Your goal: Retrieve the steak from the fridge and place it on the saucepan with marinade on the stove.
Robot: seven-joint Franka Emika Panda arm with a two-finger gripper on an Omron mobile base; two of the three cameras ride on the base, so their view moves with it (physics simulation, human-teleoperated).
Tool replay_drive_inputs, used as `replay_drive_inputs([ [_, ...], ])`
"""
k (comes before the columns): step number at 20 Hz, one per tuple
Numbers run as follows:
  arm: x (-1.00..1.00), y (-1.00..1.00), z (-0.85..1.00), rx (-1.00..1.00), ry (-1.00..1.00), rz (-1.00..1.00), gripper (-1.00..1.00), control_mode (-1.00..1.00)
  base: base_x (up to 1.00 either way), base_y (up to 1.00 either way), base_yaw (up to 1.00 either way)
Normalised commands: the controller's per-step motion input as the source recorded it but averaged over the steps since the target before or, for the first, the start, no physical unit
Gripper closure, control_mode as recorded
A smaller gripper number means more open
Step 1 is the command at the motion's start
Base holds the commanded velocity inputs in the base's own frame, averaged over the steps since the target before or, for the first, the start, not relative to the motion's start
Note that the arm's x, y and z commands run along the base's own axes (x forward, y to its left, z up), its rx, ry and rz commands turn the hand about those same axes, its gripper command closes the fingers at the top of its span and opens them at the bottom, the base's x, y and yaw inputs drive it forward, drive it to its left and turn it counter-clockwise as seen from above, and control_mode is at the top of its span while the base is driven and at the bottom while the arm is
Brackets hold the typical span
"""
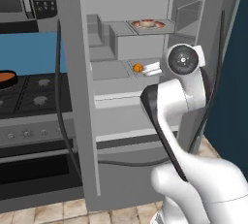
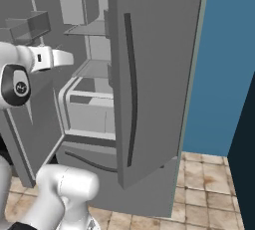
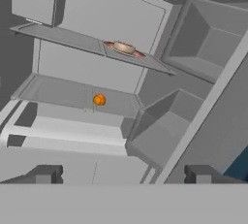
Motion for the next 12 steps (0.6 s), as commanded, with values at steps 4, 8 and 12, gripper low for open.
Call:
replay_drive_inputs([
  [4,0.52,0.00,-0.03,-0.01,0.00,0.00,-1.00,-1.00,0.00,0.00,0.00],
  [8,0.52,0.00,-0.04,-0.01,0.00,0.00,-1.00,-1.00,0.00,0.00,0.00],
  [12,0.48,0.00,-0.08,0.00,0.00,0.00,-1.00,-1.00,0.00,0.00,0.00],
])
